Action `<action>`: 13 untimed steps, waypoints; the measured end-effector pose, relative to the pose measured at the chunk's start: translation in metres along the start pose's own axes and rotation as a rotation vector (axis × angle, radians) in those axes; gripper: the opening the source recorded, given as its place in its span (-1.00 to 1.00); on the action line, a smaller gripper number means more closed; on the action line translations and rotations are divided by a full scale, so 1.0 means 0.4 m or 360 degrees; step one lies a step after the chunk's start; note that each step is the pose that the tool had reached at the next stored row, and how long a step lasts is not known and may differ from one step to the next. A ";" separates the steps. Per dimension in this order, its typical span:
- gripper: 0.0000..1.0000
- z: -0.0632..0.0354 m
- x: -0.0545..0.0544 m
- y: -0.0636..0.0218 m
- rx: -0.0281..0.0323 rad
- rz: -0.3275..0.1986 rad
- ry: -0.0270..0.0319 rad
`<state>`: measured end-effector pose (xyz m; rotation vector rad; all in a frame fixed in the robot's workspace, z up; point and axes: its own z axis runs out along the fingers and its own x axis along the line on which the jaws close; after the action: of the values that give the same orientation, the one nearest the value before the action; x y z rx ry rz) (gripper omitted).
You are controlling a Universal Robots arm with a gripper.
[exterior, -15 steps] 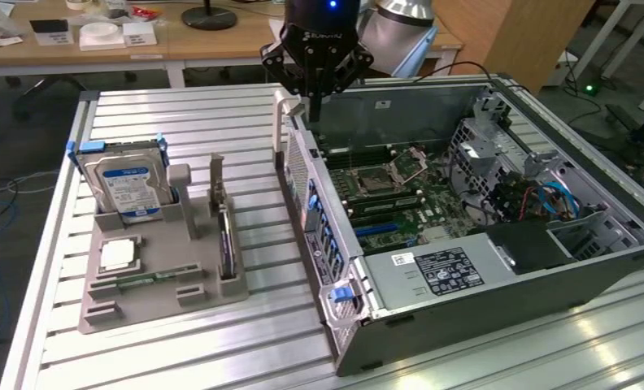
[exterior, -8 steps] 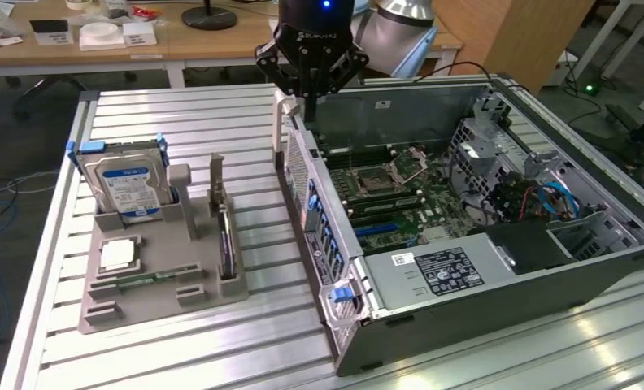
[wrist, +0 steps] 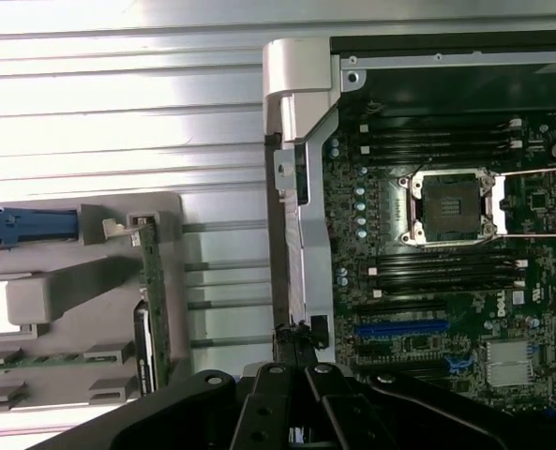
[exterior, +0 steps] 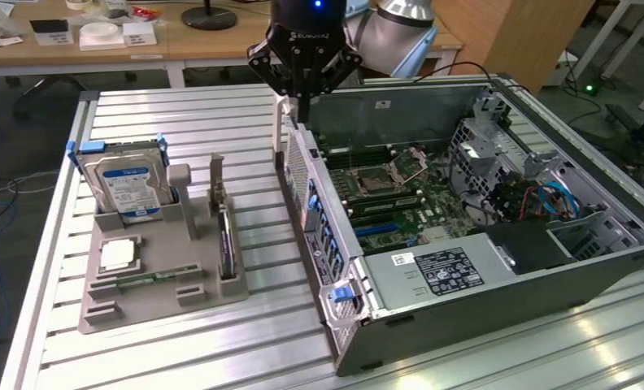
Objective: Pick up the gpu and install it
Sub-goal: 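Reach for the gpu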
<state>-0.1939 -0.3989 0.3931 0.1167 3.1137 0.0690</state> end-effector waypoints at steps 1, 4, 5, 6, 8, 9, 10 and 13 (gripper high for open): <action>-0.79 0.000 0.003 0.000 -0.00001 0.0000 0.00000; -0.79 0.000 0.011 -0.001 -0.00001 0.0000 0.00000; -0.79 0.000 0.014 -0.001 -0.00001 0.0000 0.00000; -0.79 0.000 0.017 -0.001 -0.00001 0.0000 0.00000; -0.79 -0.001 0.023 -0.002 0.00000 0.0000 0.00000; -0.79 -0.001 0.026 -0.002 -0.00001 0.0000 0.00001; -0.79 -0.001 0.028 -0.002 -0.00001 0.0000 0.00000; -0.79 -0.001 0.037 -0.003 -0.00001 0.0000 0.00000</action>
<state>-0.2086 -0.3989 0.3930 0.1165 3.1136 0.0691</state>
